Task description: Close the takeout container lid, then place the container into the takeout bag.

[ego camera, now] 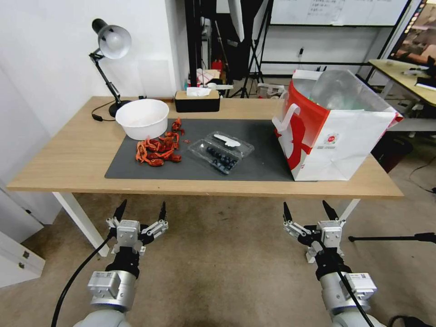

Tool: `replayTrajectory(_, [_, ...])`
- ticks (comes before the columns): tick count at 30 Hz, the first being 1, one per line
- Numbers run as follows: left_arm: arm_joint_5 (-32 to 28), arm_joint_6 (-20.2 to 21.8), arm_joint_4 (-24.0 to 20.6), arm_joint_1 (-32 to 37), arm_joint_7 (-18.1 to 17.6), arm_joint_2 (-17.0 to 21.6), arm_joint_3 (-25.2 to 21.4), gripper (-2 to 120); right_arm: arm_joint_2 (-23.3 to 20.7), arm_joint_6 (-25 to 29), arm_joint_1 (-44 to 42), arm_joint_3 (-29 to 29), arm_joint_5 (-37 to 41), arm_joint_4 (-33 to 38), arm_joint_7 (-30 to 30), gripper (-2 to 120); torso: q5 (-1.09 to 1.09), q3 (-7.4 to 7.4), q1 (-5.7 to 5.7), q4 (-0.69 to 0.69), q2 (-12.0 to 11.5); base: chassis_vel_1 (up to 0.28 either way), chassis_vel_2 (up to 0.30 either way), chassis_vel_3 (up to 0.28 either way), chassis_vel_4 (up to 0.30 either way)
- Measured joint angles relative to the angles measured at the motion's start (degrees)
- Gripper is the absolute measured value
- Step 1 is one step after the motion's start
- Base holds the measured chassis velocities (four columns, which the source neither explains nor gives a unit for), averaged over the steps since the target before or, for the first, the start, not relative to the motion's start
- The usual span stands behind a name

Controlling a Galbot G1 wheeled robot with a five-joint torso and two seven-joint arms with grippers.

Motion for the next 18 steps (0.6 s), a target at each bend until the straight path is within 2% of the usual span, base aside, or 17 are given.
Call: replayTrajectory(18, [-0.13,0.12,-0.06,0.02,-0.21,0.05,0.17,100,0.08,0.02,-0.38,-0.29,-0.08,0.0,0.0,100,0.0,0.0,0.0,0.01,0.0,0.0,0.0,0.0,0.0])
